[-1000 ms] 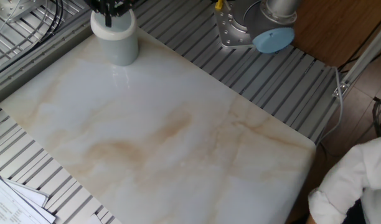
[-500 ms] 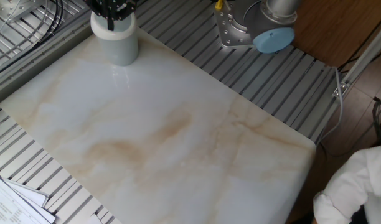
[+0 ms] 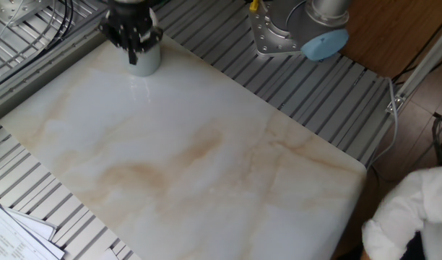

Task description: Put the garbage in the trash can

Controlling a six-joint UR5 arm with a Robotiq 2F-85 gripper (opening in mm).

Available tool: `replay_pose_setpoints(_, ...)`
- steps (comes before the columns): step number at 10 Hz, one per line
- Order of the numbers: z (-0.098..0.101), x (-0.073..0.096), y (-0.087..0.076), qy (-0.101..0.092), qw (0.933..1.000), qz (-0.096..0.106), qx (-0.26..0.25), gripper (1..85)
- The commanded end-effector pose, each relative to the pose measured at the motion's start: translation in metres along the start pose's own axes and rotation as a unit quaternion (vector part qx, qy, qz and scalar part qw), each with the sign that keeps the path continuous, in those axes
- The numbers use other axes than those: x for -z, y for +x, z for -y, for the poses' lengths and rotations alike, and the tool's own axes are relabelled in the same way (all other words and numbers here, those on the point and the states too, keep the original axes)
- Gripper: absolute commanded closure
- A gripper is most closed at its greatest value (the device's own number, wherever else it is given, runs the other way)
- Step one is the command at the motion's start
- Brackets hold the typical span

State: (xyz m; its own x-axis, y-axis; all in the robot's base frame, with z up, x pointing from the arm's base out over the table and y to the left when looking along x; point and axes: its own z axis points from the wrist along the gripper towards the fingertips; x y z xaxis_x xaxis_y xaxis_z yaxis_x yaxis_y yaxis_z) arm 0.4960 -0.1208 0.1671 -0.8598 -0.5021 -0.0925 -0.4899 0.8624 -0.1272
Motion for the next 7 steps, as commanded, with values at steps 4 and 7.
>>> replay_pose_setpoints(4, -0.049, -0.024, -0.012, -0.038, 0.9775, -0.080, -0.191, 84.0)
replay_pose_setpoints(7, -0.061, -0.029, 0.000, -0.050, 0.9704, -0.111, -0.209, 84.0)
